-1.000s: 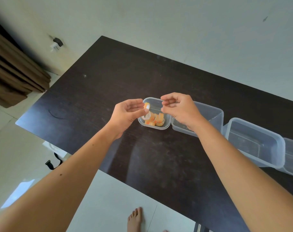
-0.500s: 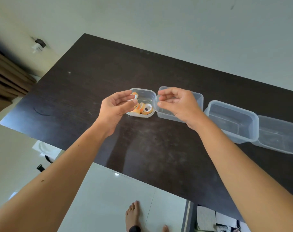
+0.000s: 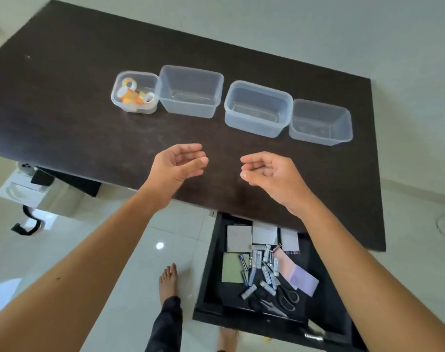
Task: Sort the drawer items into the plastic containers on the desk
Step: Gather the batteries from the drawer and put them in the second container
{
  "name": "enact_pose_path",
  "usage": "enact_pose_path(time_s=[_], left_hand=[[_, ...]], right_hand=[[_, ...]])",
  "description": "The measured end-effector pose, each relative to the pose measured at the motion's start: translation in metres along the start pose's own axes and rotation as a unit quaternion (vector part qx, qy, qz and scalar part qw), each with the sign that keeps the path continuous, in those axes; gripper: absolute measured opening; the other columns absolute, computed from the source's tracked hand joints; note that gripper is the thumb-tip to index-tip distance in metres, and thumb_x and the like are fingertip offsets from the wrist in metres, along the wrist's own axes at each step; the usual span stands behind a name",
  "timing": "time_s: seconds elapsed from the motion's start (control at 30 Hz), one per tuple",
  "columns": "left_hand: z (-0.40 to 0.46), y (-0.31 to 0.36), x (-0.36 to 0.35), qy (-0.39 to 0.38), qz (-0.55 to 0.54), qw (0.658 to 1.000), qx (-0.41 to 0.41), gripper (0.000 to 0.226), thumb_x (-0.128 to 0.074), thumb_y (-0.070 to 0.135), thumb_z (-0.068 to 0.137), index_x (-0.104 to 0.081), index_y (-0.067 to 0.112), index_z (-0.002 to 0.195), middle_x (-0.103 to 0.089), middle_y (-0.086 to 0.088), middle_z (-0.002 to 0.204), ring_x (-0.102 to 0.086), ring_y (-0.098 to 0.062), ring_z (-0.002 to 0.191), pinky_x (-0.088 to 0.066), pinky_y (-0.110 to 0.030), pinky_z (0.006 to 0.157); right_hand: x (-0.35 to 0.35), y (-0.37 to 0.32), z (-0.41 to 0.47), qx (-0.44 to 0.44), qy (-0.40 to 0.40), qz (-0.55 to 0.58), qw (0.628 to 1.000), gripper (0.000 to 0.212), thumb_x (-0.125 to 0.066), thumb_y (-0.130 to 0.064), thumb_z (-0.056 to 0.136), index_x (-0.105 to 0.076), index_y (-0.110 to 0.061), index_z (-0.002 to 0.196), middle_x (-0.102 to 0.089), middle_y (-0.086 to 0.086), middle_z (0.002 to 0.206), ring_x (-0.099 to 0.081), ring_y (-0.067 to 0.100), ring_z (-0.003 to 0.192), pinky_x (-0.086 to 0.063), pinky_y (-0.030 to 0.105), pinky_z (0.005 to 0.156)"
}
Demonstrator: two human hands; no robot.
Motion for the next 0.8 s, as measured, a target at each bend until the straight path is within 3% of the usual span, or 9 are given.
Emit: enact_pose_path(time_s=[0.1,0.23,0.53,0.8], left_hand=[[-0.037,-0.042,-0.039,-0.012,0.027,0.999,0.012,0.029,-0.082,0.004,0.088,-0.074,0.012,0.115,-0.078,-0.006,0.102,-0.074,-0.025,0.101,-0.062,-0.045,0.096],[-0.073,-0.092,-0.072,-0.025,0.064,0.997,0.041,0.031,-0.081,0.006,0.09,-0.072,0.006,0.12,-0.078,-0.008,0.102,-0.074,-0.021,0.098,-0.061,-0.048,0.099],[-0.103,-0.177,-0.096,-0.064,0.102,0.987,0.11,0.034,-0.083,0.012,0.089,-0.072,0.013,0.121,-0.08,-0.005,0.107,-0.076,-0.027,0.106,-0.061,-0.048,0.1],[-0.108,-0.224,-0.103,-0.08,0.114,0.978,0.155,0.032,-0.084,0.017,0.089,-0.072,0.021,0.118,-0.078,-0.006,0.114,-0.074,-0.026,0.113,-0.064,-0.041,0.095]], right_hand=[[0.019,0.043,-0.047,-0.026,-0.013,-0.003,1.0,0.028,-0.082,-0.016,0.09,-0.077,-0.022,0.117,-0.078,0.003,0.109,-0.076,0.028,0.099,-0.063,0.034,0.092],[0.034,0.1,-0.097,-0.061,-0.021,-0.005,0.998,0.028,-0.083,-0.02,0.09,-0.077,-0.03,0.115,-0.078,-0.005,0.107,-0.076,0.014,0.095,-0.059,0.024,0.086],[0.034,0.216,-0.151,-0.145,0.027,-0.031,0.989,0.024,-0.084,-0.022,0.089,-0.078,-0.03,0.11,-0.078,-0.01,0.105,-0.075,0.01,0.094,-0.062,0.033,0.094],[-0.004,0.258,-0.142,-0.143,0.081,-0.074,0.984,0.034,-0.089,-0.023,0.084,-0.076,-0.023,0.116,-0.076,-0.009,0.104,-0.073,0.001,0.091,-0.058,0.015,0.084]])
Point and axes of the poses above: each hand's wrist, its own z-axis towards the middle knuckle, its own x-axis out of the back of the hand, y = z × x, the point moved 2 cm from there along z, towards the middle knuckle
